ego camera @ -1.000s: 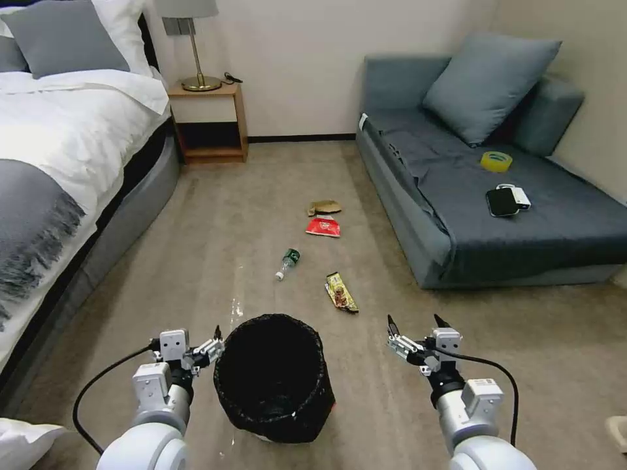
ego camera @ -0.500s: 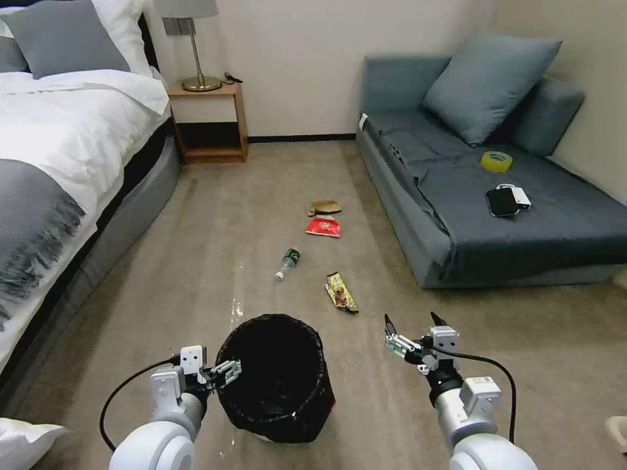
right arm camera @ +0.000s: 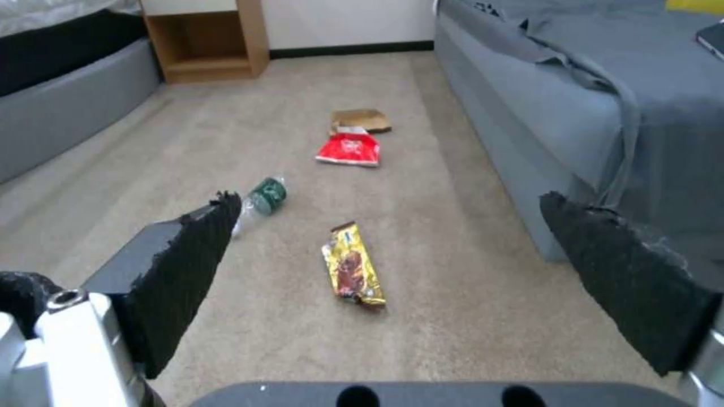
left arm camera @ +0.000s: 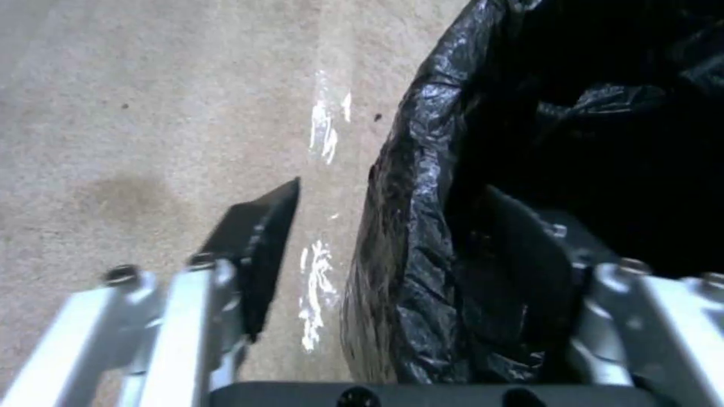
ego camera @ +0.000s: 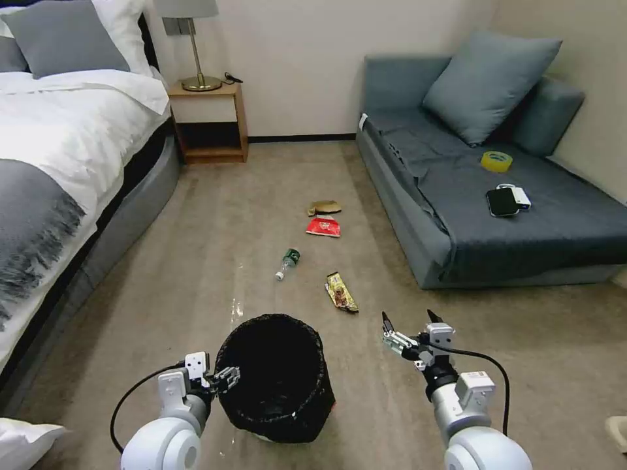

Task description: Pick up the trash bin, then pick up the garbage on the floor and place it into the trash bin.

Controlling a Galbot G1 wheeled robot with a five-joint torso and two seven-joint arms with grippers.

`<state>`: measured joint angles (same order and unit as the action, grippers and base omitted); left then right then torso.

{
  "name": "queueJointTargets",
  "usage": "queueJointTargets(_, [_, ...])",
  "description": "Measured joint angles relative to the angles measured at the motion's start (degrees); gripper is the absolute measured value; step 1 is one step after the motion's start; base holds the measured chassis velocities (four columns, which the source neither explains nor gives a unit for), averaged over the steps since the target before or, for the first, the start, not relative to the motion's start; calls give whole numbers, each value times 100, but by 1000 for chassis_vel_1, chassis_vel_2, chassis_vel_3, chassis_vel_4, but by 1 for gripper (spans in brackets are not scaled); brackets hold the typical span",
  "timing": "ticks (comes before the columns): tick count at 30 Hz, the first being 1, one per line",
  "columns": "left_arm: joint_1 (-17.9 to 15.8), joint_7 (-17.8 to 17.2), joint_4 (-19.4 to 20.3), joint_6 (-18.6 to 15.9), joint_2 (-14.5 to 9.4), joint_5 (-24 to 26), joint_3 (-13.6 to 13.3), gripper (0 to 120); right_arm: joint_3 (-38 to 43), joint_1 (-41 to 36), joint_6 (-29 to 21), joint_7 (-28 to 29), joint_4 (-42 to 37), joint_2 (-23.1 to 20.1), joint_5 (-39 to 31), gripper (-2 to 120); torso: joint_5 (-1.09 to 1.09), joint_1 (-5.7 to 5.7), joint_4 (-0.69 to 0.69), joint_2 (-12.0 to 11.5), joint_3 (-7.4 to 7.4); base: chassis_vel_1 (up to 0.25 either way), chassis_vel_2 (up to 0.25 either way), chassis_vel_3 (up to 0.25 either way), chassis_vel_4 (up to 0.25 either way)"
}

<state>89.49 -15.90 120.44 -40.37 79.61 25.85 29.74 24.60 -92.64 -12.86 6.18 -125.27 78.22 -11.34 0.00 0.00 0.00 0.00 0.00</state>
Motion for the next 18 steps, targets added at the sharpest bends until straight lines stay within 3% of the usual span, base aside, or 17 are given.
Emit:
queueJointTargets(3, [-20, 42, -40, -7, -9, -2, -5, 55, -14, 24, -5, 24, 20, 23, 0, 100, 0, 0, 0, 0, 0, 0, 0, 0, 0])
queueJointTargets(7, [-34, 127, -98, -29, -13, -22, -24, 35, 2, 84, -13, 68, 65, 68, -2, 100, 0, 0, 0, 0, 0, 0, 0, 0, 0])
queueJointTargets(15, [-9, 150, -107, -20, 12, -75, -45, 8, 2, 103, -16, 88, 76, 115, -10, 100, 0, 0, 0, 0, 0, 0, 0, 0, 0])
queueJointTargets(18, [4, 181, -88, 0, 19, -83, -50, 4, -5, 99, -15, 88, 76, 129, -1, 100, -1, 0, 0, 0, 0, 0, 0, 0, 0])
